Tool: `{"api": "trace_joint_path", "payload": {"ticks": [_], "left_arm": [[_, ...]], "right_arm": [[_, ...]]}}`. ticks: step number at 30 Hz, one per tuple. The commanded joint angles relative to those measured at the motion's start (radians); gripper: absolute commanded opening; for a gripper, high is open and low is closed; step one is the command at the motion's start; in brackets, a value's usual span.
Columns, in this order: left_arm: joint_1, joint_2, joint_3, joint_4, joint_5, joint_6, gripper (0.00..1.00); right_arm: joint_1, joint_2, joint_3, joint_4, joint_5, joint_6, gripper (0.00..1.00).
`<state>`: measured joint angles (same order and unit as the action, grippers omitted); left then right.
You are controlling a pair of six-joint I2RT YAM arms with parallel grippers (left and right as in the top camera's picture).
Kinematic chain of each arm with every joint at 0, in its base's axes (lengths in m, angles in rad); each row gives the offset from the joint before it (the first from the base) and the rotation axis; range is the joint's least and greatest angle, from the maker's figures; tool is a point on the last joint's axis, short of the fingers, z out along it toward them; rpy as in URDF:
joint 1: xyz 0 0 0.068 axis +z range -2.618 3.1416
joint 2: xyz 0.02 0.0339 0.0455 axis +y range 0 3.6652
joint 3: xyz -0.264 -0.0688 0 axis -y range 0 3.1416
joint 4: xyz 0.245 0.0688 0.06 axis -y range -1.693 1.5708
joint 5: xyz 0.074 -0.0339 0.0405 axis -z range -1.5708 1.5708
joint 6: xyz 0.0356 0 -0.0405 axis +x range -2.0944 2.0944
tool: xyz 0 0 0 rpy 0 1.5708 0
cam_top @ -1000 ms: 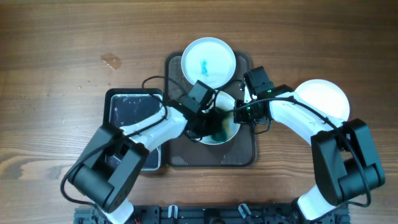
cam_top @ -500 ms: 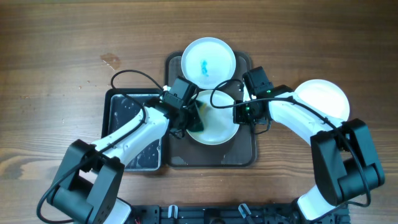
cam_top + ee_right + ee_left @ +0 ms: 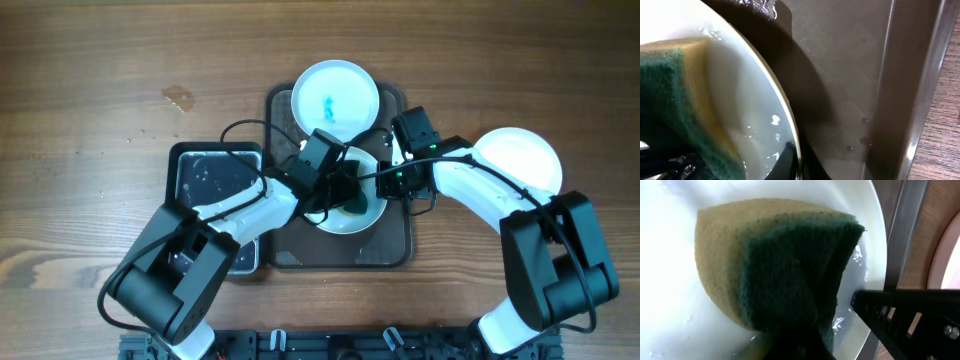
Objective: Clean dirty plates on tray and stack at the side
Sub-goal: 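Scrub the held plate with the sponge in the left gripper, then put the sponge back in the black tray with the left gripper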
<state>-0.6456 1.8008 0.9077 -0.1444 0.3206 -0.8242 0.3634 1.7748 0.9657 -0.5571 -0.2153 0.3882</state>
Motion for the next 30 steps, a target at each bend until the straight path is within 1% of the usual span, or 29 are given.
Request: {"api": "trace_joint_path", "payload": {"ticks": [1, 2, 4, 8, 10, 14, 16, 19, 21, 22, 23, 25, 26, 28, 30], "left_arm": [[0.019, -0.018, -0.011, -0.075, 0.105, 0.062, 0.04], [0.037, -0.037, -0.011, -0.108, 0.091, 0.062, 0.04], [0.084, -0.089, -0.011, -0.199, 0.018, 0.074, 0.04], [0.157, -0.219, -0.011, -0.37, -0.187, 0.165, 0.04], [0.179, -0.299, -0.011, -0.415, -0.214, 0.203, 0.04], [0.217, -0.451, -0.011, -0.457, -0.143, 0.204, 0.04], [0.256, -0.525, -0.011, -0.525, -0.144, 0.208, 0.04], [0.351, -0.592, -0.011, -0.683, -0.256, 0.209, 0.04], [0.422, -0.589, -0.012, -0.774, -0.348, 0.211, 0.04], [0.46, -0.578, -0.017, -0.795, -0.374, 0.214, 0.04], [0.492, -0.565, -0.029, -0.791, -0.375, 0.222, 0.04], [0.534, -0.535, -0.063, -0.75, -0.375, 0.248, 0.04], [0.55, -0.507, -0.092, -0.706, -0.375, 0.274, 0.04], [0.563, -0.454, -0.13, -0.635, -0.375, 0.301, 0.04], [0.564, -0.409, -0.131, -0.62, -0.362, 0.324, 0.04]], "right_arm": [[0.007, 0.048, -0.019, -0.009, 0.06, -0.023, 0.04], [0.007, 0.048, -0.019, -0.009, 0.06, -0.023, 0.04], [0.007, 0.048, -0.019, -0.011, 0.06, -0.023, 0.04], [0.007, 0.048, -0.019, -0.01, 0.06, -0.026, 0.04], [0.007, 0.048, -0.019, -0.008, 0.06, -0.027, 0.04], [0.007, 0.048, -0.019, -0.003, 0.06, -0.026, 0.04], [0.007, 0.048, -0.019, -0.004, 0.06, -0.027, 0.04], [0.007, 0.048, -0.019, 0.033, 0.06, -0.082, 0.04], [0.007, 0.048, -0.019, 0.063, 0.059, -0.101, 0.04], [0.007, 0.048, -0.019, 0.075, 0.049, -0.101, 0.04], [0.007, 0.048, -0.019, 0.083, 0.026, -0.1, 0.05], [0.007, 0.048, -0.019, 0.101, -0.016, -0.1, 0.12], [0.007, 0.048, -0.019, 0.11, -0.03, -0.1, 0.13], [0.007, 0.048, -0.019, 0.111, -0.032, -0.1, 0.04], [0.007, 0.044, -0.016, 0.088, -0.031, -0.1, 0.04]]}}
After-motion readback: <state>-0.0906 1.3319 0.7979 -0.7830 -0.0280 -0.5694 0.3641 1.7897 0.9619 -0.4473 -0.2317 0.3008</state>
